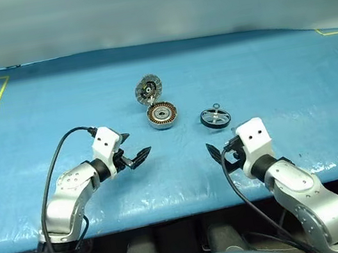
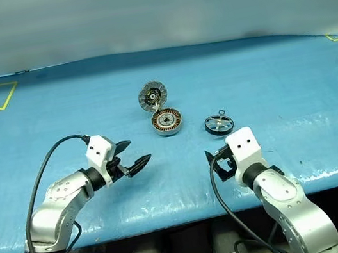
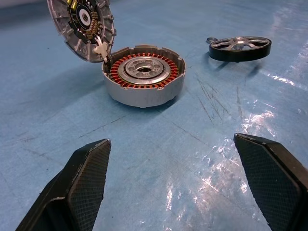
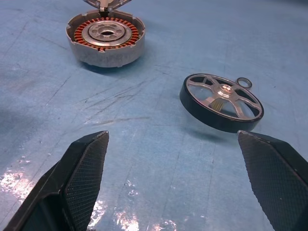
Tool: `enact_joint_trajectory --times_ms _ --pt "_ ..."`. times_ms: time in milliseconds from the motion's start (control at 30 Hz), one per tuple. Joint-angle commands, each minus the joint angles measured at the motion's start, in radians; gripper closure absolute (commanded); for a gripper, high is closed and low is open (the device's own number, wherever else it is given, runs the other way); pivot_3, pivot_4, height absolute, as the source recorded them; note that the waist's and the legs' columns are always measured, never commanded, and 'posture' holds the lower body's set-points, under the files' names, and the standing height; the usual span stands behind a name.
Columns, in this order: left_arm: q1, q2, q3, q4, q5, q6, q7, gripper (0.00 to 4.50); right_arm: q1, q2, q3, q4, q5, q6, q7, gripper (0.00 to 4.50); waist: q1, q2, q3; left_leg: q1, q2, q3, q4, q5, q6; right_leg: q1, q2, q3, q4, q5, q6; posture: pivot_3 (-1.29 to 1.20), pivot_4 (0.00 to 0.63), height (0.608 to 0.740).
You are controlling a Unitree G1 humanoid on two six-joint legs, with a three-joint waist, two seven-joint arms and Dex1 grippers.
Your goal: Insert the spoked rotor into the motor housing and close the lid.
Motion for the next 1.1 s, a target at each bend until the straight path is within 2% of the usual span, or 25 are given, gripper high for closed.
enact_joint_trajectory --times_ms 33,733,1100 --pt "-0.004 -0.003 -0.003 -0.003 0.000 -0.026 -0.006 0.05 0.004 0.014 0.002 -0.039 -0.010 -0.036 -0.012 0.00 0.000 0.000 0.000 0.000 0.000 0.000 0.000 0.000 0.000 0.000 0.000 0.000 0.000 0.000 0.000 0.00 0.150 0.740" --pt "0.021 0.007 0.023 -0.020 0.019 -0.021 0.032 0.05 -0.036 0.015 0.052 0.011 -0.007 -0.062 0.023 0.00 0.001 0.000 0.000 0.000 0.000 0.000 0.000 0.000 0.000 0.000 0.000 0.000 0.000 0.000 0.000 0.00 0.150 0.740" --pt "0.020 0.000 0.008 -0.018 0.024 -0.022 0.034 0.05 -0.063 -0.025 0.074 0.019 -0.019 -0.044 0.050 0.00 0.000 0.000 0.000 0.000 0.000 0.000 0.000 0.000 0.000 0.000 0.000 0.000 0.000 0.000 0.000 0.00 0.150 0.740"
